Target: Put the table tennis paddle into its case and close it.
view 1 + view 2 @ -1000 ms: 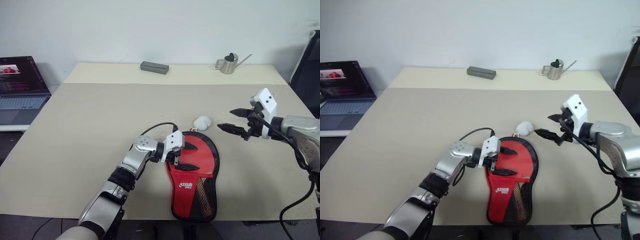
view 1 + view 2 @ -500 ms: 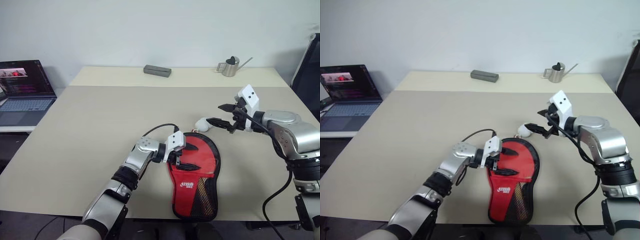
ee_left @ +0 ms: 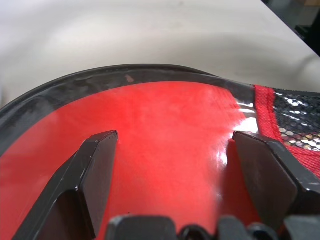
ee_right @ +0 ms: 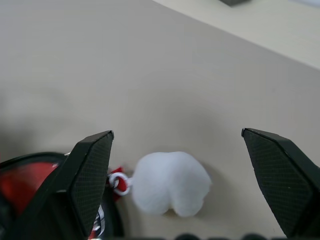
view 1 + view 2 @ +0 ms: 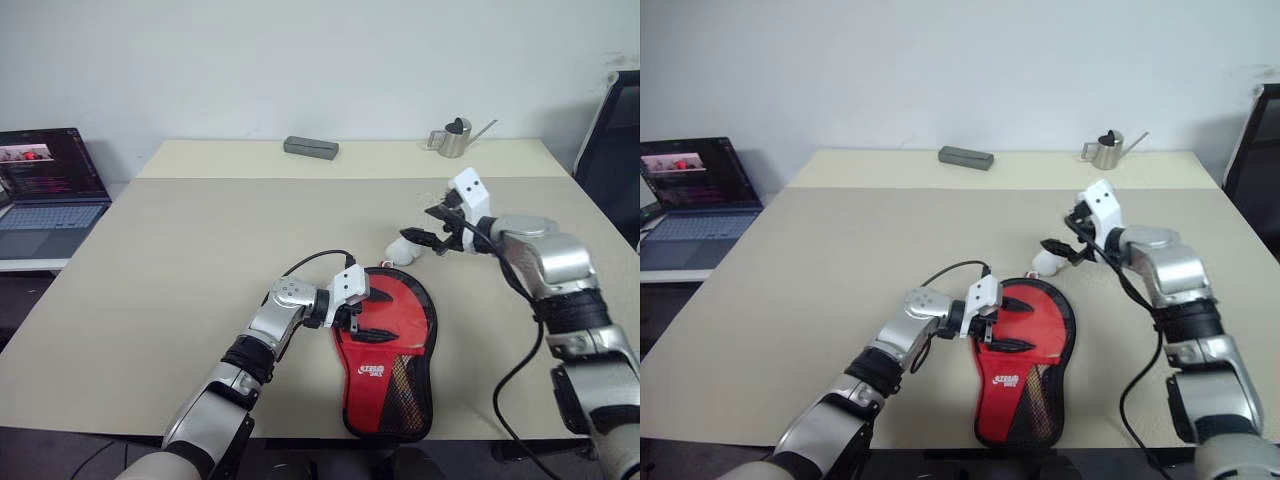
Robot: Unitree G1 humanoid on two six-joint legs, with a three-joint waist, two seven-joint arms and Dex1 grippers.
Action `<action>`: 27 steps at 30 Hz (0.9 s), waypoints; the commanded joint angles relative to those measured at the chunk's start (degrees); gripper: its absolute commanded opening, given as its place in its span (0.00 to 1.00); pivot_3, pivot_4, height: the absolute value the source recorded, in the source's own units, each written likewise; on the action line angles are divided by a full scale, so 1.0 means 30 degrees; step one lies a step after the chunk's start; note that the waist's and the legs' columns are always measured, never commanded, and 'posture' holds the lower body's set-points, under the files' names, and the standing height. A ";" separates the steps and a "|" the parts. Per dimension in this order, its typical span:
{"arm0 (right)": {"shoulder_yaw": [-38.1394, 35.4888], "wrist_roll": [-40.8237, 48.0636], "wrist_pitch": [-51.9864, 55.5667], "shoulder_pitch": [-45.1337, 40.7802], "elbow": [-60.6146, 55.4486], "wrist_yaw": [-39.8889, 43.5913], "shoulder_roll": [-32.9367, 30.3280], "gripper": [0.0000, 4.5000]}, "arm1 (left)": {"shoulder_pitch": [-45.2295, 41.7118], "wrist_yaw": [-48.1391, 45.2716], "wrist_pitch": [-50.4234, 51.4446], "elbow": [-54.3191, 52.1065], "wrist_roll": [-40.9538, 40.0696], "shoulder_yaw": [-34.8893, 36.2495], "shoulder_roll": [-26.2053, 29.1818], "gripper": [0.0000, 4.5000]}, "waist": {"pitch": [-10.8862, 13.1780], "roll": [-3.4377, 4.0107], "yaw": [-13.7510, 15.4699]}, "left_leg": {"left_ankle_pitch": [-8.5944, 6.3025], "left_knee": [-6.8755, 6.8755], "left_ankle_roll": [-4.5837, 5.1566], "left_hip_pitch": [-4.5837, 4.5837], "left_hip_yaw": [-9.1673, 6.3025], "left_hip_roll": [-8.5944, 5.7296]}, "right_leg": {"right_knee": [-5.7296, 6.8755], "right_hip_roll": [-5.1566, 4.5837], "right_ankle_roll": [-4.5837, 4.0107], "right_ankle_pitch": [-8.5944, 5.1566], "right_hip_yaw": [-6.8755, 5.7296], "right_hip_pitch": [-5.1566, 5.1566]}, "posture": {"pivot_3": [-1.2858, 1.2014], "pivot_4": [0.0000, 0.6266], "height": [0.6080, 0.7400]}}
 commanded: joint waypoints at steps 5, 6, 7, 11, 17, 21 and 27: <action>-0.0352 -0.1124 -0.1998 -0.2174 0.4899 -0.0832 0.2041 1.00 | 0.1639 -0.1245 0.2115 0.0706 0.1275 -0.1513 0.0968 0.89 | -0.0005 0.0008 -0.0304 | 0.0000 -0.0022 0.0000 -0.0002 0.0004 0.0002 | 0.0004 0.0001 -0.0009 -0.0005 0.0009 -0.0022 | 0.52 0.24 1.00; -0.0372 -0.1238 -0.2172 -0.2258 0.5315 -0.0841 0.2210 1.00 | 0.1591 -0.1254 0.2203 0.0704 0.1374 -0.1578 0.1014 0.89 | -0.0005 0.0008 -0.0335 | 0.0000 -0.0022 0.0000 -0.0002 0.0004 0.0002 | 0.0005 0.0001 -0.0009 -0.0005 0.0009 -0.0021 | 0.52 0.24 1.00; -0.0407 -0.1298 -0.2273 -0.2317 0.5623 -0.0839 0.2334 1.00 | 0.1564 -0.1272 0.2291 0.0691 0.1436 -0.1637 0.1049 0.89 | -0.0006 0.0009 -0.0363 | 0.0000 -0.0021 0.0001 -0.0001 0.0004 0.0002 | 0.0005 0.0000 -0.0009 -0.0005 0.0009 -0.0019 | 0.52 0.24 1.00; -0.0511 -0.1473 -0.2548 -0.2399 0.6712 -0.0936 0.2771 1.00 | 0.1456 -0.1510 0.2717 0.0604 0.1734 -0.2049 0.1240 0.89 | -0.0013 0.0017 -0.0443 | 0.0000 -0.0020 0.0001 0.0003 0.0006 0.0002 | 0.0015 0.0003 -0.0009 -0.0005 0.0015 -0.0020 | 0.52 0.24 1.00; -0.0526 -0.1852 -0.2627 -0.2359 0.7638 -0.0862 0.3213 1.00 | 0.1093 -0.1466 0.2797 0.0855 0.1938 -0.2264 0.1171 0.89 | -0.0023 0.0015 -0.0442 | 0.0000 -0.0017 0.0001 0.0003 0.0003 0.0002 | 0.0018 0.0005 -0.0009 -0.0006 0.0014 -0.0018 | 0.52 0.24 1.00; -0.0525 -0.1895 -0.2624 -0.2281 0.7689 -0.0828 0.3417 0.91 | 0.0903 -0.1480 0.2844 0.0947 0.2045 -0.2330 0.1193 0.90 | -0.0023 0.0015 -0.0437 | 0.0000 -0.0014 0.0001 0.0003 0.0001 -0.0002 | 0.0016 0.0002 -0.0008 -0.0005 0.0013 -0.0016 | 0.52 0.24 1.00; -0.0718 -0.1803 -0.2489 -0.2001 0.7418 -0.1153 0.3600 0.52 | 0.0913 -0.1553 0.2770 0.1069 0.2284 -0.2384 0.1425 0.90 | -0.0025 0.0015 -0.0435 | 0.0000 -0.0013 0.0001 0.0004 0.0000 0.0000 | 0.0018 0.0003 -0.0008 -0.0005 0.0013 -0.0016 | 0.52 0.24 1.00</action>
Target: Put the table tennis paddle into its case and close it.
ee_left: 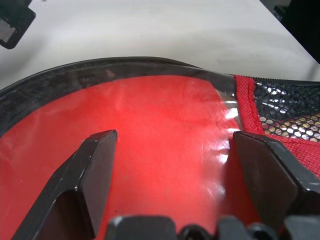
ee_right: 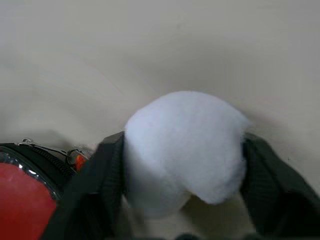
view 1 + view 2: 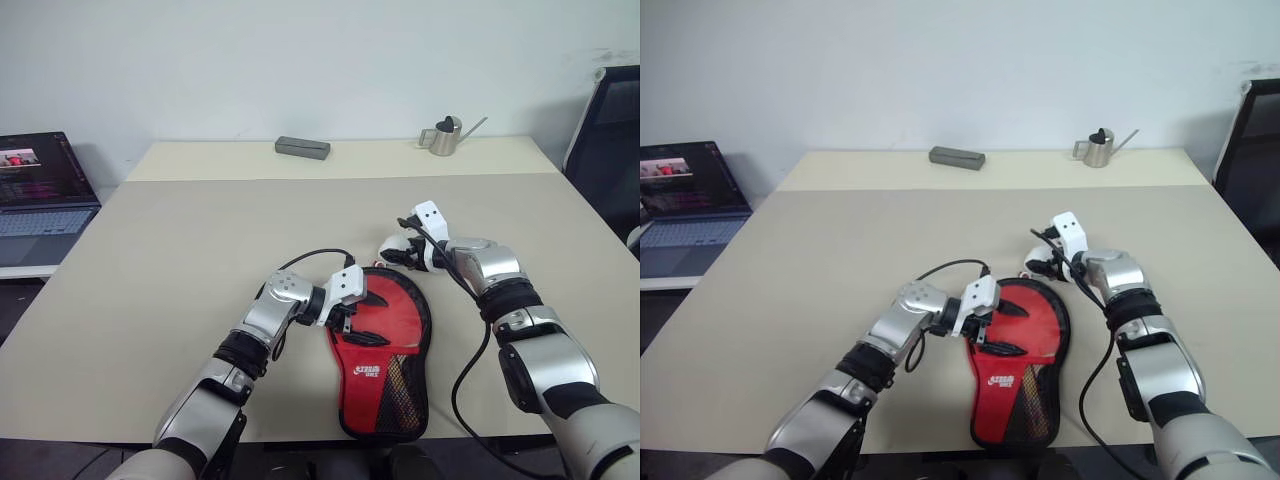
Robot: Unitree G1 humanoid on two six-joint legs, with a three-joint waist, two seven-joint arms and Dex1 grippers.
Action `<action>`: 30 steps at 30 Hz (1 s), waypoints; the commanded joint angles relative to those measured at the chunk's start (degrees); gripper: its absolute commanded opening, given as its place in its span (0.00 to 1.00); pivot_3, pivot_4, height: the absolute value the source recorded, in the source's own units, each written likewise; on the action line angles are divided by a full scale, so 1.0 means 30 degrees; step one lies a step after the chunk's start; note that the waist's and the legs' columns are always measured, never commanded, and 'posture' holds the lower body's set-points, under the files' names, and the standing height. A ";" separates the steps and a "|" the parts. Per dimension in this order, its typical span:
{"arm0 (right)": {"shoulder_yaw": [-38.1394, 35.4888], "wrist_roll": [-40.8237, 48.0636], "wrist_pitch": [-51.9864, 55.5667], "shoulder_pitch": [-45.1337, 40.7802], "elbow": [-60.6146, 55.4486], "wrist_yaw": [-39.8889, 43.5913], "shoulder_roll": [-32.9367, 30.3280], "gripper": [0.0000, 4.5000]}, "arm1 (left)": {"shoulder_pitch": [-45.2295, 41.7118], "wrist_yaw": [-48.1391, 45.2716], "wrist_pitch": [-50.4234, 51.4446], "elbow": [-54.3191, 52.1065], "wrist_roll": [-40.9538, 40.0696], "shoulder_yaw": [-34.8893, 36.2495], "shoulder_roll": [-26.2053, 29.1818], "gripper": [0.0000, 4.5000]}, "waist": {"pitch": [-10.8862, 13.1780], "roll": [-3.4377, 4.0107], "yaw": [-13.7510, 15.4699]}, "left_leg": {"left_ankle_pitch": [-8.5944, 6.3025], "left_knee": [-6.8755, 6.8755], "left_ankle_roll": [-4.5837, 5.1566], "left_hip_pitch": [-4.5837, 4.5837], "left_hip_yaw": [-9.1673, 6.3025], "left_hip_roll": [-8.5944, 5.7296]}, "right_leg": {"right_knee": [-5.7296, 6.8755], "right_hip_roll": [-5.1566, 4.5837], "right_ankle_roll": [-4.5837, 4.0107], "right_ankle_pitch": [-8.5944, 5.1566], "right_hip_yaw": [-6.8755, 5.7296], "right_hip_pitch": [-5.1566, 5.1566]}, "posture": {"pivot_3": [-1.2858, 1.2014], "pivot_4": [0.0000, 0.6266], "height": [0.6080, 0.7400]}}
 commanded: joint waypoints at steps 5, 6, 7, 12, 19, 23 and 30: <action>-0.0922 0.0027 -0.0039 0.0465 -0.1238 -0.0579 -0.0105 0.21 | 0.1335 -0.0519 0.1292 0.2182 0.1975 -0.1965 0.0745 0.90 | -0.0006 -0.0002 -0.0002 | 0.0000 0.0000 0.0000 0.0001 -0.0002 0.0001 | 0.0000 0.0001 0.0000 0.0000 -0.0001 0.0000 | 0.52 0.24 1.00; -0.0969 0.0025 0.0055 0.0621 -0.1486 -0.0615 -0.0171 0.18 | 0.1365 -0.0507 0.1320 0.2182 0.1985 -0.1971 0.0761 0.90 | -0.0008 -0.0003 0.0000 | 0.0000 -0.0001 0.0000 0.0002 -0.0003 0.0001 | 0.0000 0.0001 0.0000 0.0000 -0.0001 0.0001 | 0.52 0.24 1.00; -0.0946 -0.0008 0.0288 0.0987 -0.2107 -0.0459 -0.0460 0.15 | 0.1395 -0.0468 0.1299 0.2244 0.2030 -0.1988 0.0783 0.90 | -0.0010 -0.0006 0.0001 | 0.0000 -0.0001 0.0000 0.0001 -0.0004 0.0002 | 0.0001 0.0001 0.0000 0.0000 -0.0002 0.0001 | 0.52 0.24 1.00; -0.0907 -0.0197 0.1747 0.3420 -0.6061 0.0550 -0.2982 0.09 | 0.1479 -0.0469 0.1300 0.2600 0.2138 -0.2150 0.0904 0.90 | -0.0034 -0.0028 0.0099 | -0.0001 -0.0001 0.0000 -0.0001 -0.0017 -0.0004 | -0.0020 -0.0002 0.0005 -0.0003 -0.0017 0.0025 | 0.52 0.24 1.00; -0.0981 0.0262 0.4113 0.6026 -1.1152 0.1597 -0.5524 0.09 | 0.1199 -0.0342 0.1085 0.3273 0.2432 -0.2441 0.0847 0.90 | -0.0075 -0.0050 0.0201 | -0.0001 -0.0001 0.0001 0.0003 -0.0022 -0.0005 | -0.0035 -0.0003 0.0010 -0.0006 -0.0027 0.0049 | 0.52 0.24 1.00; -0.1034 0.0689 0.5298 0.7403 -1.3814 0.2277 -0.6666 0.09 | 0.0918 -0.0110 0.0996 0.3777 0.2589 -0.2562 0.0634 0.90 | -0.0103 -0.0072 0.0248 | -0.0001 0.0002 0.0001 0.0012 -0.0021 -0.0005 | -0.0043 -0.0003 0.0014 -0.0007 -0.0031 0.0072 | 0.52 0.24 1.00; -0.1048 0.2088 0.7077 1.0875 -1.9120 0.4683 -1.0032 0.09 | 0.0528 0.0109 0.0857 0.4452 0.2676 -0.2813 0.0315 0.90 | -0.0116 -0.0119 0.0522 | -0.0006 -0.0007 -0.0001 0.0029 -0.0063 -0.0004 | -0.0135 -0.0009 0.0100 -0.0052 -0.0087 0.0152 | 0.52 0.24 1.00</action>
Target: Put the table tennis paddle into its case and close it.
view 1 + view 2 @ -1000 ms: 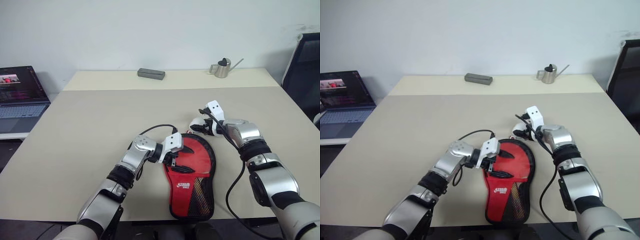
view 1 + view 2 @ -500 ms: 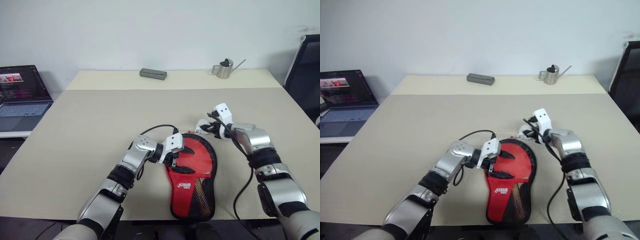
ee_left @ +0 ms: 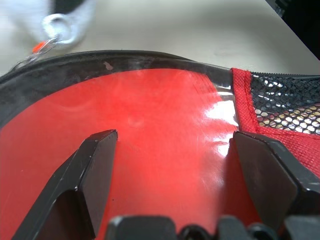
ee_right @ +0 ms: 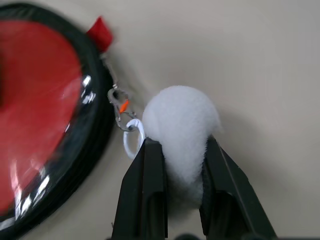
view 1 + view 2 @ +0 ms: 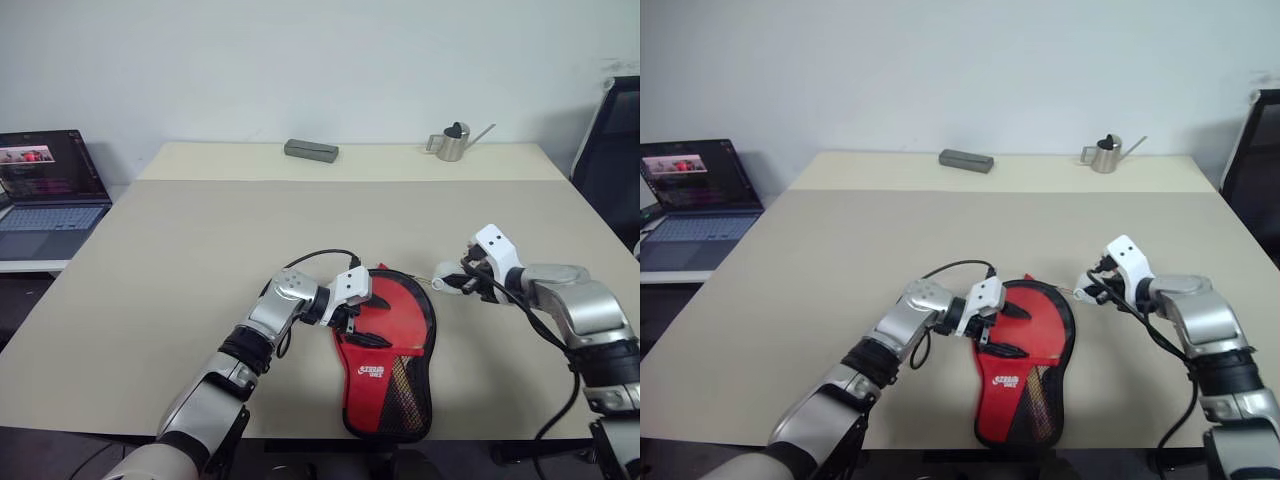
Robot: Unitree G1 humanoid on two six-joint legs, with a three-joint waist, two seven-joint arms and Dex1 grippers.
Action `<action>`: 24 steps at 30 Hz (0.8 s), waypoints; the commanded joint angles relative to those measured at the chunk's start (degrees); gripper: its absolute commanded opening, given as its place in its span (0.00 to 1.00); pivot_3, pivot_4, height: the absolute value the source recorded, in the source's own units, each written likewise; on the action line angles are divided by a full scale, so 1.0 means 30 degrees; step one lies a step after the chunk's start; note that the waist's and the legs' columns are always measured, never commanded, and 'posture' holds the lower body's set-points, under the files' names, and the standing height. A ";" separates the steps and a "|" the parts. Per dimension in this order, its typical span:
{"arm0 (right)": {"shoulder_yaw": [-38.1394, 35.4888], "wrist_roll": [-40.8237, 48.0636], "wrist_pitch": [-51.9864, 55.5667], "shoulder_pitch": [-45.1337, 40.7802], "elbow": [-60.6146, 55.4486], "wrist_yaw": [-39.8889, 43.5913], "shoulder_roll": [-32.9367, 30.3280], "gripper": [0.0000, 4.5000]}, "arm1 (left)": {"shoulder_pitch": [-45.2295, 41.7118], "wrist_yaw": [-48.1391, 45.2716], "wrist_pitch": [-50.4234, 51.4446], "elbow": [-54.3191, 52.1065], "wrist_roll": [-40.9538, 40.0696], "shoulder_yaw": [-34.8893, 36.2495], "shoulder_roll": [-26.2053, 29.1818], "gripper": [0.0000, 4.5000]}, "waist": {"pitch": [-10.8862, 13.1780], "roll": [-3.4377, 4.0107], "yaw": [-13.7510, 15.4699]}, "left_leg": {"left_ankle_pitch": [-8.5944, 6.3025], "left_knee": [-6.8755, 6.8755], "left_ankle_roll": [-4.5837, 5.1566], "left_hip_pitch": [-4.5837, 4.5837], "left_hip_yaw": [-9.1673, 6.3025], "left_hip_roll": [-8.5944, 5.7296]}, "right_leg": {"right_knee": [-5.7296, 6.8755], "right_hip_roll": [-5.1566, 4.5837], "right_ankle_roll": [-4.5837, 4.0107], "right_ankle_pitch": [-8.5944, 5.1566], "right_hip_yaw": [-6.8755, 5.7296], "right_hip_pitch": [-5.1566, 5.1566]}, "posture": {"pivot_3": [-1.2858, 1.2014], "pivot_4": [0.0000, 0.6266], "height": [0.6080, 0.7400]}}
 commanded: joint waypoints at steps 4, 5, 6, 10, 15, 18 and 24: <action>-0.0751 0.1792 0.1149 0.2740 -0.4693 0.2156 -0.3024 0.09 | 0.1168 0.0093 0.0945 0.3587 0.2559 -0.2079 0.0497 0.90 | -0.0032 -0.0066 0.0050 | -0.0006 -0.0003 0.0006 -0.0004 -0.0004 0.0004 | -0.0058 -0.0002 0.0022 0.0002 -0.0016 0.0026 | 0.52 0.24 1.00; -0.0975 0.2114 0.1254 0.3271 -0.5279 0.2368 -0.3372 0.08 | 0.1145 0.0049 0.0925 0.3641 0.2561 -0.2134 0.0470 0.90 | -0.0049 -0.0063 0.0051 | -0.0007 -0.0011 0.0007 0.0001 -0.0017 0.0013 | -0.0156 0.0001 0.0047 0.0017 -0.0062 0.0083 | 0.52 0.24 1.00; -0.1139 0.2373 0.1357 0.3634 -0.5701 0.2469 -0.3607 0.08 | 0.1133 0.0012 0.0893 0.3682 0.2554 -0.2179 0.0468 0.90 | -0.0055 -0.0077 0.0057 | -0.0007 -0.0023 0.0008 0.0009 -0.0027 0.0017 | -0.0183 0.0001 0.0058 0.0023 -0.0061 0.0098 | 0.52 0.24 1.00; -0.1717 0.3296 0.1128 0.5464 -0.7359 0.3263 -0.4739 0.08 | 0.1085 0.0044 0.0752 0.3895 0.2636 -0.2316 0.0371 0.90 | -0.0078 -0.0121 0.0088 | -0.0022 -0.0022 0.0027 0.0004 -0.0023 0.0014 | -0.0226 -0.0009 0.0073 0.0027 -0.0054 0.0115 | 0.52 0.24 1.00; -0.2352 0.4299 0.0189 0.8338 -1.0303 0.4641 -0.6283 0.08 | 0.1037 0.0048 0.0714 0.4008 0.2675 -0.2373 0.0234 0.90 | -0.0092 -0.0143 0.0147 | -0.0031 -0.0043 0.0035 -0.0009 -0.0024 0.0022 | -0.0276 -0.0011 0.0081 0.0025 -0.0071 0.0121 | 0.52 0.24 1.00; -0.2121 0.4224 -0.0613 0.9838 -1.1934 0.4626 -0.6672 0.08 | 0.1104 -0.0010 0.0753 0.3943 0.2693 -0.2423 0.0204 0.90 | -0.0113 -0.0177 0.0185 | -0.0033 -0.0047 0.0034 -0.0005 -0.0025 0.0024 | -0.0294 -0.0015 0.0086 0.0026 -0.0076 0.0133 | 0.52 0.24 1.00; -0.2718 0.4636 -0.1745 1.1824 -1.3115 0.5404 -0.7601 0.08 | 0.1214 -0.0063 0.0841 0.3752 0.2698 -0.2508 0.0188 0.90 | -0.0125 -0.0183 0.0263 | -0.0047 -0.0067 0.0041 0.0000 -0.0035 0.0029 | -0.0409 -0.0021 0.0100 0.0030 -0.0112 0.0122 | 0.52 0.24 1.00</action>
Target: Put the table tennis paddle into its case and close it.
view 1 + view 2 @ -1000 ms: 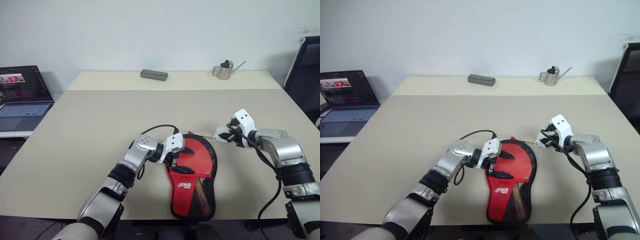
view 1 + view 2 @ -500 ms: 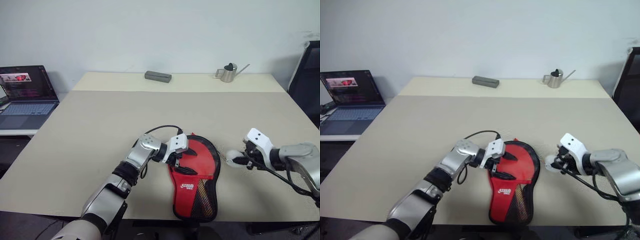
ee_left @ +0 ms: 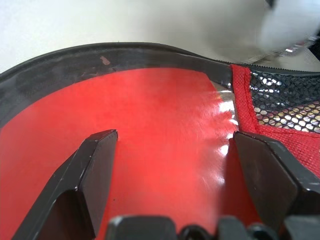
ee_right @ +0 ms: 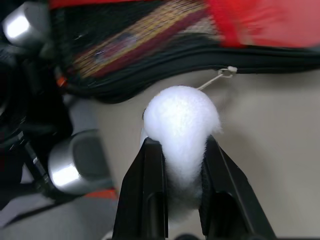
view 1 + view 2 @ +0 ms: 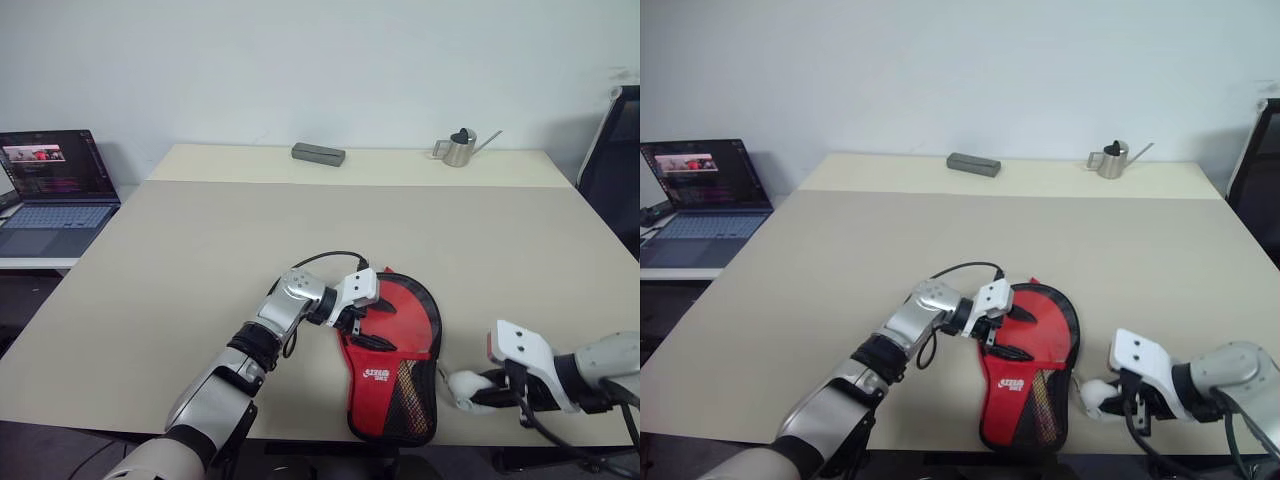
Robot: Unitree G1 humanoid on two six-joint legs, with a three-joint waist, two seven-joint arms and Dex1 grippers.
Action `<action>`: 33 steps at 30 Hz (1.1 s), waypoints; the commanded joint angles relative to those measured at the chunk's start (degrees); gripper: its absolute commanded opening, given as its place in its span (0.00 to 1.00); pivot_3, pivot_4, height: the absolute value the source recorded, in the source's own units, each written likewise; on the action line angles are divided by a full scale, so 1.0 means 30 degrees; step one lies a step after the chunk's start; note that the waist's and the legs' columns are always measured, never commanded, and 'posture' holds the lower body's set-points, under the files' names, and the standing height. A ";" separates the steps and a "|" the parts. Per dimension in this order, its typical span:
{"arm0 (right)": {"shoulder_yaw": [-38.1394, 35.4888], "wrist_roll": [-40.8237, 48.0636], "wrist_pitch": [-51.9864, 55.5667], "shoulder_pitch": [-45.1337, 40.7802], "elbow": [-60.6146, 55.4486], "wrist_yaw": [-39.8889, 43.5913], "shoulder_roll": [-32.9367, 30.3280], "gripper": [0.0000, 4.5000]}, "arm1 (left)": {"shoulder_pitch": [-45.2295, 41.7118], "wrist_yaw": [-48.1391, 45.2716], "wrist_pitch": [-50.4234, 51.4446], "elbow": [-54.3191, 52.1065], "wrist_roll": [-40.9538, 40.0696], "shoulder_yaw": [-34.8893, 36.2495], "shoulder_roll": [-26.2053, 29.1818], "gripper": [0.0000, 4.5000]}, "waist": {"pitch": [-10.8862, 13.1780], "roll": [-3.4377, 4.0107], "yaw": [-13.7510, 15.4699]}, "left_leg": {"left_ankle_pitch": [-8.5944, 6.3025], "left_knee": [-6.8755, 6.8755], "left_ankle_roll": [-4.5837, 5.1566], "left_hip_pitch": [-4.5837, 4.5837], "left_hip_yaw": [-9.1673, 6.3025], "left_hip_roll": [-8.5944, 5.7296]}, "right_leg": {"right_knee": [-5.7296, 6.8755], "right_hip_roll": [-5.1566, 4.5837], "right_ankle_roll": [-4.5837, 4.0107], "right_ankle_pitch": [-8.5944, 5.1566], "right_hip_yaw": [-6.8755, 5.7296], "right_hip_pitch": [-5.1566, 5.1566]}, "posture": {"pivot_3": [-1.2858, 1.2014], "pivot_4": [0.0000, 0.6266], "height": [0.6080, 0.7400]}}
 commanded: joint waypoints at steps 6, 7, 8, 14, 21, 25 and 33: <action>-0.0373 0.1583 -0.1483 0.2888 -0.3627 0.2333 -0.1408 0.08 | 0.1703 0.0017 0.1247 0.2582 0.2558 -0.2142 0.0586 0.90 | -0.0062 -0.0084 0.0272 | -0.0012 -0.0084 0.0020 0.0010 0.0000 0.0005 | -0.0115 0.0000 0.0013 0.0009 -0.0006 0.0025 | 0.52 0.24 1.00; -0.0308 0.1528 -0.1638 0.3354 -0.3996 0.2397 -0.1517 0.08 | 0.1706 0.0023 0.1271 0.2548 0.2553 -0.2161 0.0583 0.90 | -0.0068 -0.0097 0.0281 | -0.0012 -0.0092 0.0020 0.0009 0.0002 0.0007 | -0.0119 0.0001 0.0012 0.0009 -0.0010 0.0028 | 0.52 0.24 1.00; -0.0281 0.1479 -0.1732 0.3711 -0.4273 0.2381 -0.1564 0.08 | 0.1723 0.0019 0.1290 0.2493 0.2547 -0.2179 0.0593 0.90 | -0.0075 -0.0108 0.0283 | -0.0013 -0.0095 0.0019 0.0009 0.0002 0.0007 | -0.0120 0.0000 0.0013 0.0009 -0.0006 0.0028 | 0.52 0.24 1.00; 0.1053 0.1709 -0.1578 0.3492 -0.5705 0.1483 -0.1190 0.08 | 0.1689 0.0127 0.1365 0.2448 0.2573 -0.2199 0.0453 0.90 | -0.0095 -0.0137 0.0308 | -0.0015 -0.0110 0.0017 0.0018 0.0006 0.0013 | -0.0123 -0.0002 0.0012 0.0008 0.0004 0.0021 | 0.52 0.24 1.00; 0.2291 0.2700 0.0137 0.1902 -0.6441 -0.0146 -0.0217 0.08 | 0.1629 0.0290 0.1379 0.2472 0.2595 -0.2171 0.0261 0.90 | -0.0107 -0.0162 0.0359 | -0.0014 -0.0146 0.0015 0.0025 0.0008 0.0020 | -0.0138 -0.0008 0.0010 0.0007 0.0003 0.0012 | 0.52 0.24 1.00; 0.1436 0.3898 0.0977 0.1185 -0.6452 -0.0885 0.0168 0.36 | 0.1617 0.0342 0.1346 0.2488 0.2603 -0.2154 0.0208 0.90 | -0.0109 -0.0168 0.0360 | -0.0014 -0.0147 0.0016 0.0027 0.0006 0.0029 | -0.0137 -0.0010 0.0010 0.0007 -0.0001 0.0011 | 0.52 0.24 1.00; -0.1809 0.9478 0.3295 -0.1082 -0.5399 -0.1095 -0.0137 0.58 | 0.1462 0.0491 0.1263 0.2699 0.2612 -0.2118 -0.0001 0.90 | -0.0104 -0.0174 0.0373 | -0.0014 -0.0147 0.0016 0.0029 0.0027 0.0152 | -0.0138 -0.0004 0.0010 0.0010 -0.0002 0.0024 | 0.52 0.24 1.00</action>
